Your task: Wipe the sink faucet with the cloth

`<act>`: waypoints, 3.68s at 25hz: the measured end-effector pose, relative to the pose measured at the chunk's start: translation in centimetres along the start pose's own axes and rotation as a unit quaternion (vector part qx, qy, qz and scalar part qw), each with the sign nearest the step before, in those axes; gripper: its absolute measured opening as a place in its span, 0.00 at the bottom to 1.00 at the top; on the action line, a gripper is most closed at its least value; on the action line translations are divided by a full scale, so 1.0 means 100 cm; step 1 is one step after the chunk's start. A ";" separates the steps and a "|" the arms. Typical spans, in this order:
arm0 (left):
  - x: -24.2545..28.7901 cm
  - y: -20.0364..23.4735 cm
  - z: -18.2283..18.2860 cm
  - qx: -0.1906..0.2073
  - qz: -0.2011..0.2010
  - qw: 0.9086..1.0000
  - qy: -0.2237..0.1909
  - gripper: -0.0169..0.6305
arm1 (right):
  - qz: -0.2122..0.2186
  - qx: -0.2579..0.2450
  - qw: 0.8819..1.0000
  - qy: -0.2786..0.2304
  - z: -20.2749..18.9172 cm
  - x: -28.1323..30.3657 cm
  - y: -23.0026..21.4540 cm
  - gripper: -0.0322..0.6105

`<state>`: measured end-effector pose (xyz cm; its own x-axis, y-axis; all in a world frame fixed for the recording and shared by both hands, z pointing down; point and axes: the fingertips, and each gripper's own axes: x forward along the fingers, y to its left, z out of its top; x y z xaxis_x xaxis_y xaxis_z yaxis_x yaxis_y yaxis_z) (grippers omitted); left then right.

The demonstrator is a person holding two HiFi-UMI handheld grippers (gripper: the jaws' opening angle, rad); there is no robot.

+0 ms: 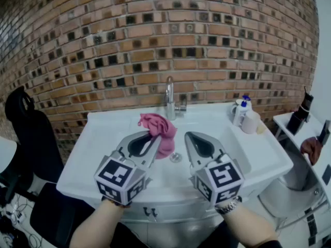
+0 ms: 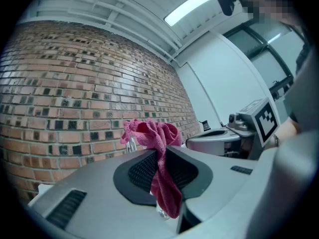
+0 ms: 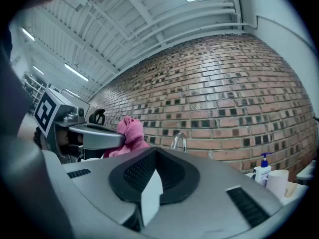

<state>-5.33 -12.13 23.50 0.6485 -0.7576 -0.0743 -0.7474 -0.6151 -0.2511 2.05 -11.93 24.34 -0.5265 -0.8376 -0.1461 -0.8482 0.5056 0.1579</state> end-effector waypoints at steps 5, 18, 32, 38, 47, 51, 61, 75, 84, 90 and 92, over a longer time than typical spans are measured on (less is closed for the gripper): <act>0.025 0.021 -0.004 0.012 -0.001 1.000 -0.002 0.11 | 0.007 -0.006 1.000 -0.006 -0.002 0.031 -0.013 0.07; 0.098 0.068 0.008 0.024 0.007 1.000 0.001 0.11 | 0.006 -0.001 1.000 -0.010 0.001 0.087 -0.065 0.07; 0.151 0.099 0.009 0.042 0.017 0.999 0.011 0.11 | -0.003 0.021 0.999 -0.032 0.006 0.132 -0.100 0.07; 0.163 0.112 0.016 0.046 0.018 0.999 0.007 0.11 | -0.002 0.030 0.999 -0.021 -0.004 0.134 -0.106 0.07; 0.182 0.127 0.029 0.055 0.020 0.998 -0.001 0.11 | -0.001 0.028 0.999 -0.019 -0.004 0.132 -0.106 0.07; 0.188 0.132 0.031 0.062 0.020 0.998 0.000 0.11 | 0.000 0.026 1.000 -0.016 -0.007 0.133 -0.104 0.07; 0.204 0.146 0.035 0.075 0.024 0.997 0.001 0.11 | 0.000 0.023 1.000 -0.009 -0.011 0.135 -0.103 0.07; 0.237 0.172 0.014 0.058 0.019 0.998 0.000 0.10 | -0.002 0.027 1.000 0.001 -0.017 0.138 -0.105 0.07; 0.255 0.182 -0.011 0.037 0.010 0.999 0.004 0.10 | -0.003 0.027 1.000 0.009 -0.021 0.140 -0.107 0.07; 0.263 0.184 -0.030 0.032 0.005 0.999 0.016 0.10 | -0.004 0.026 1.000 0.016 -0.025 0.139 -0.107 0.07; 0.266 0.184 -0.038 0.030 0.002 0.999 0.023 0.10 | -0.004 0.026 0.999 0.018 -0.027 0.139 -0.107 0.07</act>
<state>-2.39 -44.42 20.57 0.6375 -0.7699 -0.0306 -0.7387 -0.5995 -0.3080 3.96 -29.54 23.23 -0.5178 -0.8483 -0.1108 -0.8548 0.5080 0.1059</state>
